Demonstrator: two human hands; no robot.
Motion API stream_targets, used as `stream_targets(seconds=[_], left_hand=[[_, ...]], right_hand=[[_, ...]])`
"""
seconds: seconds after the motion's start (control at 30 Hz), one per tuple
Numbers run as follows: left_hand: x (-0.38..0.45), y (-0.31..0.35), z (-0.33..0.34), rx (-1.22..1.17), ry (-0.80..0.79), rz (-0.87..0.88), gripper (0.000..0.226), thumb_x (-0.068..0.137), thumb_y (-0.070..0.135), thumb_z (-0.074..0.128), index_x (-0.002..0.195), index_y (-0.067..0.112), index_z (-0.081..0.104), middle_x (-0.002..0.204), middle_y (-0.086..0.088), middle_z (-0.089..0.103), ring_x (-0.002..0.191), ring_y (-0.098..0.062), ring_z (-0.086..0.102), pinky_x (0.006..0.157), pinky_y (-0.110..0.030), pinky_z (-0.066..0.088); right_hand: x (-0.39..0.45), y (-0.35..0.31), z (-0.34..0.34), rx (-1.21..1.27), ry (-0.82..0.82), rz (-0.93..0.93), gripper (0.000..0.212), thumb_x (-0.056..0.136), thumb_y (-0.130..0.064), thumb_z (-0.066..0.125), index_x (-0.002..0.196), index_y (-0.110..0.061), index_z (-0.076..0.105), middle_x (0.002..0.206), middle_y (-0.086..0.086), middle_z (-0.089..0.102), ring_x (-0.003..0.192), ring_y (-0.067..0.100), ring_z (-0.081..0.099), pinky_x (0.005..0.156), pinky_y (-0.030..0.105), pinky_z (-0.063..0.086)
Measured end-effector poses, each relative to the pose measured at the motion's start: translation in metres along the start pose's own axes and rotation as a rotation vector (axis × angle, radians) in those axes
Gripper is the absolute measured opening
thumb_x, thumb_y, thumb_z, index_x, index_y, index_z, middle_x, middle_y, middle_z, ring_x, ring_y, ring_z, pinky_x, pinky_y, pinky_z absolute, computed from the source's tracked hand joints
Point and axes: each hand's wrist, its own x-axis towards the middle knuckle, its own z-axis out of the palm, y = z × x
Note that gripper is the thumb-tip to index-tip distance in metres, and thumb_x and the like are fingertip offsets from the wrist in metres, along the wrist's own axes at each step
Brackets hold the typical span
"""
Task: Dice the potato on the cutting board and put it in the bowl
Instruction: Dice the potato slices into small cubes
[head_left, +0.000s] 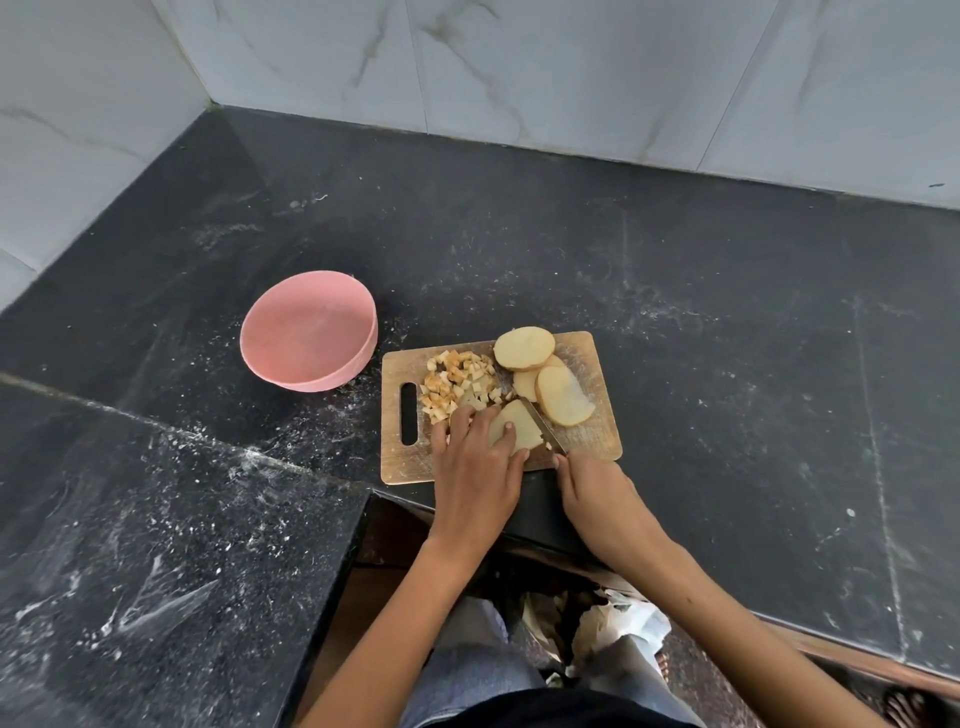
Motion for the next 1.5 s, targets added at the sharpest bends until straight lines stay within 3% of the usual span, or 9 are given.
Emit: stream_targets(seconds=[0.1, 0.27, 0.37, 0.63, 1.07, 1.27, 1.5], left_hand=[[-0.001, -0.001, -0.002, -0.054, -0.018, -0.038, 0.02, 0.075, 0.028, 0.081, 0.091, 0.017, 0.076, 0.117, -0.008, 0.063, 0.119, -0.027, 0.039, 0.094, -0.045, 0.027], [-0.001, -0.002, -0.005, -0.124, -0.058, -0.107, 0.012, 0.079, 0.032, 0.077, 0.088, 0.024, 0.077, 0.149, -0.013, 0.039, 0.131, -0.033, 0.029, 0.097, -0.057, 0.032], [0.0, -0.004, -0.005, -0.158, -0.057, -0.125, 0.011, 0.078, 0.035, 0.077, 0.086, 0.027, 0.078, 0.156, -0.013, 0.029, 0.134, -0.033, 0.026, 0.097, -0.059, 0.033], [0.0, -0.004, 0.001, -0.225, -0.024, -0.147, 0.011, 0.078, 0.034, 0.078, 0.087, 0.028, 0.078, 0.158, -0.012, 0.024, 0.136, -0.032, 0.025, 0.099, -0.056, 0.027], [-0.001, -0.005, 0.004, -0.244, 0.008, -0.166, 0.011, 0.075, 0.035, 0.08, 0.085, 0.03, 0.078, 0.156, -0.015, 0.028, 0.135, -0.032, 0.026, 0.099, -0.047, 0.017], [-0.003, -0.002, 0.006, -0.241, 0.042, -0.174, 0.008, 0.075, 0.032, 0.079, 0.082, 0.029, 0.078, 0.156, -0.014, 0.029, 0.135, -0.032, 0.028, 0.101, -0.046, 0.017], [-0.006, 0.004, 0.008, -0.228, 0.068, -0.196, 0.014, 0.078, 0.036, 0.069, 0.082, 0.026, 0.078, 0.157, -0.014, 0.028, 0.137, -0.032, 0.028, 0.105, -0.045, 0.014]], right_hand=[[0.007, -0.008, 0.004, 0.002, -0.019, 0.012, 0.031, 0.103, -0.035, 0.027, 0.087, -0.015, 0.045, 0.089, 0.01, 0.059, 0.086, 0.032, 0.056, 0.069, 0.037, 0.04], [0.011, -0.02, 0.006, -0.047, -0.053, 0.047, 0.028, 0.103, -0.032, 0.027, 0.093, -0.013, 0.044, 0.101, 0.013, 0.061, 0.094, 0.031, 0.056, 0.069, 0.035, 0.037], [0.012, -0.025, 0.009, -0.105, -0.028, 0.077, 0.027, 0.103, -0.029, 0.028, 0.103, -0.01, 0.047, 0.106, 0.013, 0.06, 0.101, 0.031, 0.056, 0.071, 0.034, 0.036], [0.001, -0.019, 0.014, -0.101, -0.021, 0.082, 0.023, 0.104, -0.032, 0.023, 0.093, -0.015, 0.035, 0.106, 0.015, 0.062, 0.1, 0.036, 0.057, 0.069, 0.036, 0.034], [0.008, -0.018, 0.019, -0.247, -0.039, 0.11, 0.018, 0.103, -0.018, 0.029, 0.112, -0.01, 0.042, 0.114, 0.014, 0.06, 0.105, 0.034, 0.058, 0.07, 0.036, 0.036], [-0.02, -0.006, 0.015, -0.259, -0.094, 0.109, 0.02, 0.105, -0.029, 0.021, 0.095, -0.015, 0.031, 0.107, 0.013, 0.062, 0.099, 0.034, 0.061, 0.068, 0.036, 0.037], [-0.038, 0.007, 0.015, -0.247, -0.104, 0.115, 0.023, 0.105, -0.031, 0.02, 0.093, -0.015, 0.029, 0.103, 0.012, 0.062, 0.098, 0.035, 0.06, 0.066, 0.035, 0.035]])
